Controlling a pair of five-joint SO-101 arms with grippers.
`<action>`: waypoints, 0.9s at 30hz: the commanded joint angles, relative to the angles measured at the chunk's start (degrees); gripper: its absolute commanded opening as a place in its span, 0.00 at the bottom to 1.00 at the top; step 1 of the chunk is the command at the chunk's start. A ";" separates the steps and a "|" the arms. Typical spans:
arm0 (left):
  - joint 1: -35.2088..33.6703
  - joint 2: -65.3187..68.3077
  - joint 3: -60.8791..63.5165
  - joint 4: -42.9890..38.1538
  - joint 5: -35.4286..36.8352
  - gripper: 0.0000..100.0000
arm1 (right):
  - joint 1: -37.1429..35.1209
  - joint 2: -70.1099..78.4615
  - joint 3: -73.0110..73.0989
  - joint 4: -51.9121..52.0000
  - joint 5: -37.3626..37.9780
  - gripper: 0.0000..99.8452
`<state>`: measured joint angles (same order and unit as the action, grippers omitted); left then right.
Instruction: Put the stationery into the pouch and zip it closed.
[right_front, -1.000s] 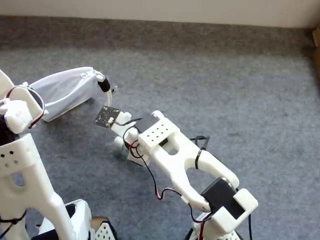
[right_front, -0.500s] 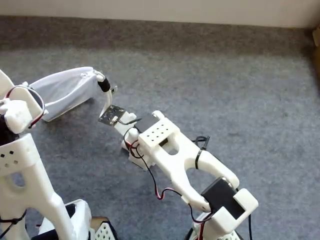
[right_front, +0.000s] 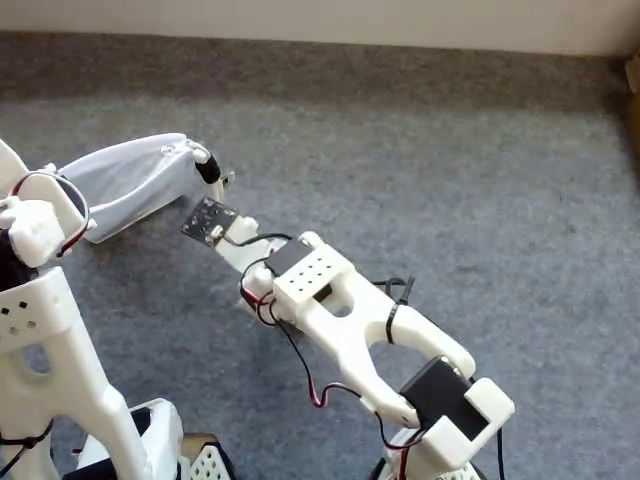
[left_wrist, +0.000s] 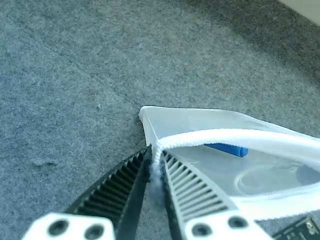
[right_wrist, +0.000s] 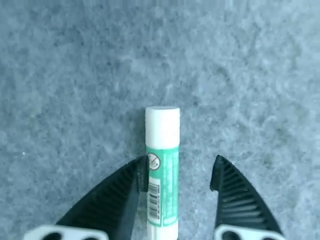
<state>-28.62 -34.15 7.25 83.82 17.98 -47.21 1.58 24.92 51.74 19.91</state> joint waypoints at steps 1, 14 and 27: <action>-0.66 -1.19 -0.22 -1.14 0.44 0.01 | -2.95 -3.21 -0.31 -4.00 -0.62 0.19; -0.75 -1.19 -0.22 -0.88 0.35 0.01 | -3.21 8.66 -3.38 -3.82 -3.78 0.12; -0.57 -1.19 -0.13 -0.88 0.35 0.01 | -3.21 3.91 -6.81 5.49 -3.69 0.00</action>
<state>-28.62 -34.15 7.25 83.82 17.98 -49.76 10.46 21.93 52.70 16.75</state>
